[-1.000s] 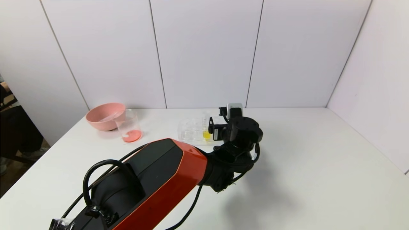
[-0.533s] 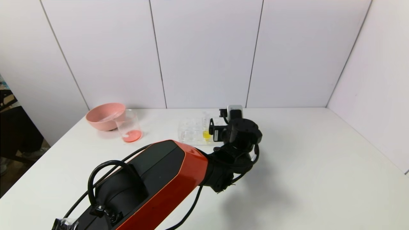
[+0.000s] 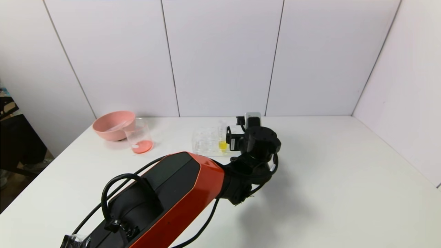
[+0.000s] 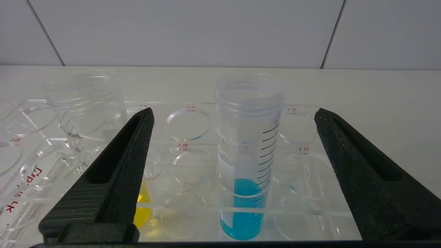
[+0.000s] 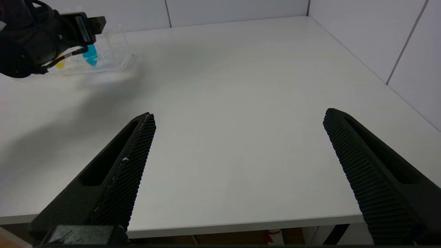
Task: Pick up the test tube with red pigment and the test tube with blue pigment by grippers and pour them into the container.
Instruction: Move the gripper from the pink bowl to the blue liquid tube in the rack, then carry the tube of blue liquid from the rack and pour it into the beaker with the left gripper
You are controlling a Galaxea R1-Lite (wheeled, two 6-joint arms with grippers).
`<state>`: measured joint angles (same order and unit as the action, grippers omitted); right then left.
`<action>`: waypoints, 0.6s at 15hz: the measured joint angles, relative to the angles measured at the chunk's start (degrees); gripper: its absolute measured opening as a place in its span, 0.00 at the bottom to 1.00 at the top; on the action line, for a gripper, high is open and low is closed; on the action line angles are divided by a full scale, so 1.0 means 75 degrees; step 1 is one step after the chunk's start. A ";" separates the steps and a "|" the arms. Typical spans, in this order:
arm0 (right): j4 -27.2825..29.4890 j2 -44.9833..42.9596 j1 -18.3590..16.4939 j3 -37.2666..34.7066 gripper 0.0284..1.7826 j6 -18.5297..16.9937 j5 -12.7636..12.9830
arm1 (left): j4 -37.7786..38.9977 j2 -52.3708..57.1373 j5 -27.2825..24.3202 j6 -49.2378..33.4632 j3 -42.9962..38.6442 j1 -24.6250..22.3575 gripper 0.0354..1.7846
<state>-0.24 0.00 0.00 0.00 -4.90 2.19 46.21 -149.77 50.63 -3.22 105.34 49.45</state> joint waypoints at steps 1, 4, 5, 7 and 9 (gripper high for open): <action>0.0000 0.0000 0.0000 0.0000 1.00 0.0000 -0.0003 | 0.0005 -0.0041 -0.0021 0.0055 0.0063 -0.0003 0.85; 0.0000 0.0000 0.0000 0.0000 1.00 0.0000 0.0000 | 0.0008 -0.0163 -0.0062 0.0081 0.0265 0.0007 0.59; 0.0000 0.0000 0.0000 0.0000 1.00 0.0003 -0.0003 | 0.0008 -0.0198 -0.0062 0.0091 0.0314 0.0007 0.48; 0.0000 0.0000 0.0000 0.0000 1.00 0.0003 -0.0003 | 0.0011 -0.0239 -0.0065 0.0085 0.0349 0.0003 0.28; 0.0000 0.0000 0.0000 0.0000 1.00 0.0000 0.0000 | 0.0016 -0.0254 -0.0059 0.0085 0.0358 0.0007 0.24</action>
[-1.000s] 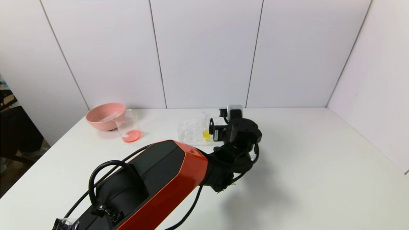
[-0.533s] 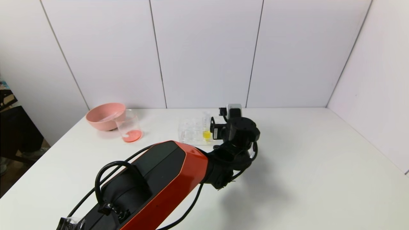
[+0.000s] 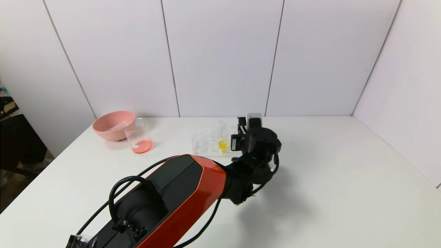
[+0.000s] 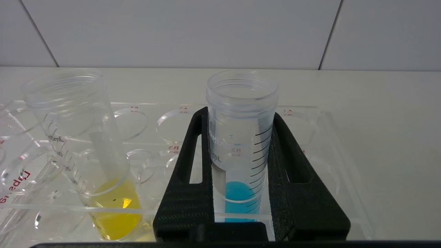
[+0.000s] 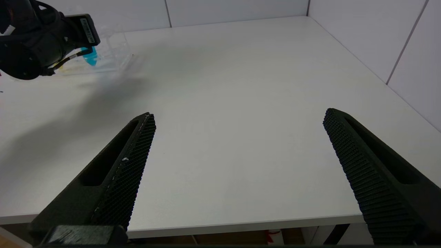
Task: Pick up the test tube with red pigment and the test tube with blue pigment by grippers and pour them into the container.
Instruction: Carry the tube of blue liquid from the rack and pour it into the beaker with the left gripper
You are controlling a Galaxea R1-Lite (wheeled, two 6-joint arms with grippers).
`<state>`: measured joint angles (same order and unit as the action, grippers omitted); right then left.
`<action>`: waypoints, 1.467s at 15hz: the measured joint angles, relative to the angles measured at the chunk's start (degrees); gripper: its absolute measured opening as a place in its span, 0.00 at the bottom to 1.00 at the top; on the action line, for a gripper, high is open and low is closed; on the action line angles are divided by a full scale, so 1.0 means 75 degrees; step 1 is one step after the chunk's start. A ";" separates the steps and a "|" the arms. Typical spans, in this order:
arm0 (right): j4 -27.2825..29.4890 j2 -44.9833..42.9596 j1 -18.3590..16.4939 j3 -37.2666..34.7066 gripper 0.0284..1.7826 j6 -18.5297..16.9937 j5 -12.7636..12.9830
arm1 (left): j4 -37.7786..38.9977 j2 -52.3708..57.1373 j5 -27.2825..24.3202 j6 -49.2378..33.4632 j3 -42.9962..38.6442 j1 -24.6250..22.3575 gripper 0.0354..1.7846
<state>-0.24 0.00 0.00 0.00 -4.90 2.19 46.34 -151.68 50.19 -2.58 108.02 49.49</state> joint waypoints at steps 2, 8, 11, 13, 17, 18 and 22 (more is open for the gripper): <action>0.0000 0.0000 0.0000 0.0000 1.00 0.0003 -0.0003 | -0.0002 -0.0002 -0.0003 0.0007 0.0000 0.0000 0.24; 0.0003 0.0000 0.0000 0.0000 1.00 0.0000 -0.0003 | -0.0016 0.0065 -0.0007 0.0163 0.0007 0.0000 0.24; 0.0000 0.0000 0.0000 0.0000 1.00 0.0003 0.0000 | 0.0033 0.0327 -0.0015 0.0520 0.0180 -0.0003 0.24; 0.0003 0.0000 0.0000 0.0000 1.00 0.0000 0.0000 | -0.0005 0.0520 -0.0008 0.0803 0.0345 0.0016 0.24; 0.0003 0.0000 0.0000 0.0000 1.00 0.0000 -0.0003 | 0.0000 0.0723 -0.0003 0.0951 0.0536 0.0037 0.24; 0.0000 0.0000 0.0000 0.0000 1.00 0.0003 0.0000 | -0.0002 0.0749 -0.0003 0.0965 0.0543 0.0055 0.24; 0.0003 0.0000 0.0000 0.0000 1.00 0.0000 0.0000 | 0.0000 0.0822 -0.0007 0.1021 0.0571 0.0057 0.24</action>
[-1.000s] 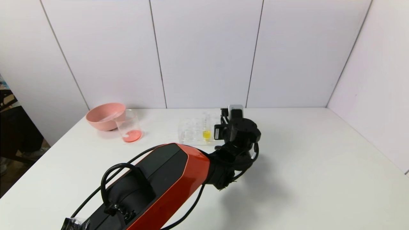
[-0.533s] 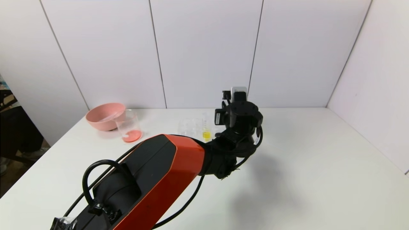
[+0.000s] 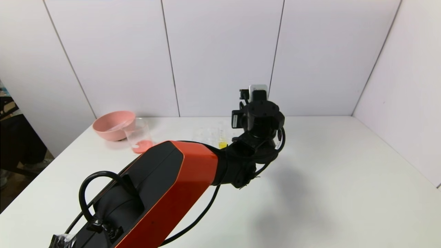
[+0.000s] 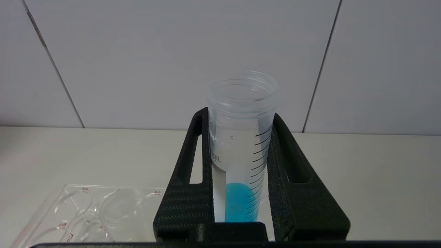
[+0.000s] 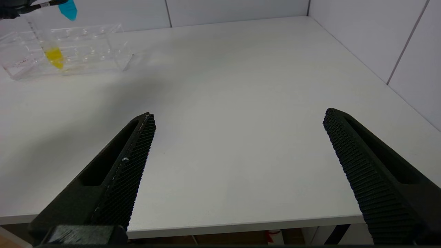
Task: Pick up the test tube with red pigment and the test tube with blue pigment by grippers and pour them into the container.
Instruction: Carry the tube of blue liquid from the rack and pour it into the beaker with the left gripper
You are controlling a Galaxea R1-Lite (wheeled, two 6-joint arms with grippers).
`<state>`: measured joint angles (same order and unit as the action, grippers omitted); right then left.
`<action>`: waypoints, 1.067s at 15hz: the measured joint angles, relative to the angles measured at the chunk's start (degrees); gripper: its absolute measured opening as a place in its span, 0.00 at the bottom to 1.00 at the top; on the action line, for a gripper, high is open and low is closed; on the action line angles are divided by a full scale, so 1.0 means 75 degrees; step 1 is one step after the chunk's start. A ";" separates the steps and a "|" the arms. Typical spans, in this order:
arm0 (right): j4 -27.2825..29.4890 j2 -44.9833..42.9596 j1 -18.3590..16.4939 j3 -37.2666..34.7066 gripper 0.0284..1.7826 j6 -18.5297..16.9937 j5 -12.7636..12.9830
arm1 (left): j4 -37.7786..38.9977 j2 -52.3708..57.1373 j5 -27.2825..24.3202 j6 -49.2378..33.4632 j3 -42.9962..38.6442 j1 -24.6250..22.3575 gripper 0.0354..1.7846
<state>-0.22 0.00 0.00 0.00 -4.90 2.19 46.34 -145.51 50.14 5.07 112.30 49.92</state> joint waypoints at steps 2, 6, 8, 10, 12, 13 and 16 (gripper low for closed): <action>0.0000 0.0000 0.0000 0.0000 1.00 0.0000 -0.0003 | 0.0007 0.0018 0.0013 -0.0002 0.0003 0.0013 0.24; -0.0003 0.0000 0.0000 0.0000 1.00 0.0000 0.0000 | 0.0044 0.0408 -0.0011 -0.0037 -0.0493 0.0028 0.24; 0.0000 0.0000 0.0000 0.0000 1.00 0.0000 -0.0003 | 0.0047 0.0948 -0.0218 -0.0119 -0.1386 0.0076 0.24; -0.0003 0.0000 0.0000 0.0000 1.00 0.0000 -0.0007 | 0.0028 0.1699 -0.0740 -0.0369 -0.2578 0.0085 0.24; -0.0003 0.0000 0.0000 0.0000 1.00 0.0000 0.0000 | 0.0033 0.2544 -0.1500 -0.0600 -0.3812 -0.0026 0.24; 0.0000 0.0000 0.0000 0.0000 1.00 0.0000 -0.0003 | 0.0050 0.3033 -0.2014 -0.0694 -0.4455 -0.0140 0.24; 0.0000 0.0000 0.0000 0.0000 1.00 0.0000 -0.0003 | 0.0050 0.4532 -0.3904 -0.0822 -0.6250 -0.0733 0.24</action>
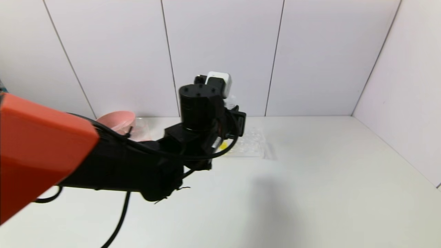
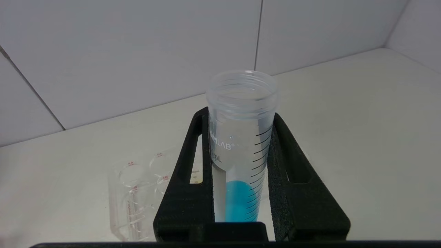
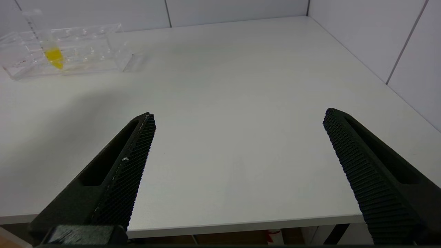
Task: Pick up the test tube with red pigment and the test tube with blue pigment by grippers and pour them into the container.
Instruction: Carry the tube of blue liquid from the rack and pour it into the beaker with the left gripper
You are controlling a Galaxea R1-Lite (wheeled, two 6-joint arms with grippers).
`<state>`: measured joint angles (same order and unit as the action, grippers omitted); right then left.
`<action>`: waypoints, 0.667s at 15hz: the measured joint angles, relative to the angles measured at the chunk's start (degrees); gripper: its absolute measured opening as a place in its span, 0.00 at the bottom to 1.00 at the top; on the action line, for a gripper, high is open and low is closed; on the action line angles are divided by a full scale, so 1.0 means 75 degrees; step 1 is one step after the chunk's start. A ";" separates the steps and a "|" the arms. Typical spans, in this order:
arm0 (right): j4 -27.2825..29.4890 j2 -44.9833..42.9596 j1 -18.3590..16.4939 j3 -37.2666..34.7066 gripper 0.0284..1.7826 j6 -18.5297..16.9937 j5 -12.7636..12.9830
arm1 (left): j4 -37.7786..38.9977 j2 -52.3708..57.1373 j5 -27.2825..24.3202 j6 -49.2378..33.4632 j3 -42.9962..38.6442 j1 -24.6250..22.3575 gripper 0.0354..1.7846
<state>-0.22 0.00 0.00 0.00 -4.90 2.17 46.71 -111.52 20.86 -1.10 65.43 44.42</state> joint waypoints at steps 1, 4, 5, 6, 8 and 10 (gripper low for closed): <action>-0.0003 0.0000 0.0000 0.0000 1.00 0.0000 0.0000 | -0.0018 0.0504 -0.0668 -0.0015 -0.0558 -0.0322 0.24; -0.0003 0.0000 0.0000 0.0000 1.00 0.0003 0.0000 | -0.0041 0.1853 -0.2960 -0.0029 -0.1885 -0.1885 0.24; 0.0000 0.0000 0.0000 0.0000 1.00 0.0003 0.0003 | -0.0037 0.2201 -0.3714 -0.0026 -0.2198 -0.2454 0.24; 0.0000 0.0000 0.0000 0.0000 1.00 0.0003 0.0000 | -0.0037 0.2518 -0.4515 -0.0026 -0.2484 -0.3093 0.24; 0.0000 0.0000 0.0000 0.0000 1.00 0.0000 0.0000 | -0.0026 0.2962 -0.5999 -0.0023 -0.2909 -0.4416 0.24; -0.0003 0.0000 0.0000 0.0000 1.00 0.0003 0.0000 | 0.0000 0.3226 -0.7480 -0.0018 -0.3186 -0.5751 0.24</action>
<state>-0.24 0.00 0.00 0.00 -4.88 2.17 46.71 -87.32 -35.24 -1.23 41.53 1.29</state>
